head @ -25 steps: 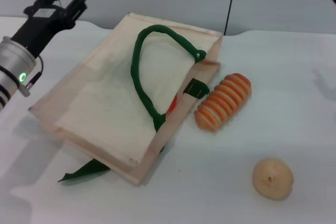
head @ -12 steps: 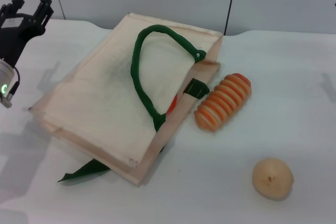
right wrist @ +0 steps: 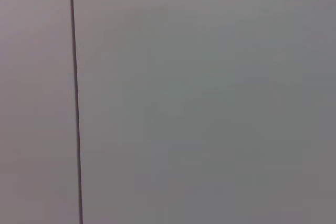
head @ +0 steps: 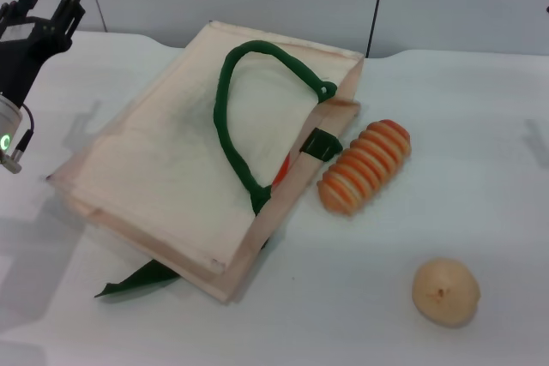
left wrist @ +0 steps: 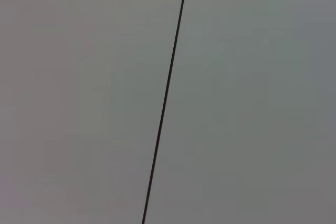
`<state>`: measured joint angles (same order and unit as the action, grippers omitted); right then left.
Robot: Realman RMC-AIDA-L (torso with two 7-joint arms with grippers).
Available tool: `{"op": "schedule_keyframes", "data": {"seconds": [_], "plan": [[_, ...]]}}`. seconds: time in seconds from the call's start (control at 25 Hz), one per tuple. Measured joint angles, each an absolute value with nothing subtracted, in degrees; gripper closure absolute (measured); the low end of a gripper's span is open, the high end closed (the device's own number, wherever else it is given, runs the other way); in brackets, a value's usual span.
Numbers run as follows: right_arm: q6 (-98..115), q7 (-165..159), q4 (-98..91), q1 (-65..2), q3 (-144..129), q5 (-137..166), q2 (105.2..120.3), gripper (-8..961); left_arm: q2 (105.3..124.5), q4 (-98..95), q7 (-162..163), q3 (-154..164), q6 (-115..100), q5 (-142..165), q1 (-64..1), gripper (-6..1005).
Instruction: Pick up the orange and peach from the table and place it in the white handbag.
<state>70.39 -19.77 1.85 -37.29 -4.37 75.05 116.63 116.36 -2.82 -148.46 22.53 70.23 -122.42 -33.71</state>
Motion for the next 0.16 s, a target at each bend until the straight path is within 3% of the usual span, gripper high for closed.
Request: {"op": "schedule_keyframes", "data": {"seconds": [0.16], "plan": [[70.2, -19.8, 1.8, -37.3, -4.4, 75.1, 116.56, 73, 116.36, -2.8, -148.1, 22.5, 71.3, -122.4, -33.6, 297]]}}
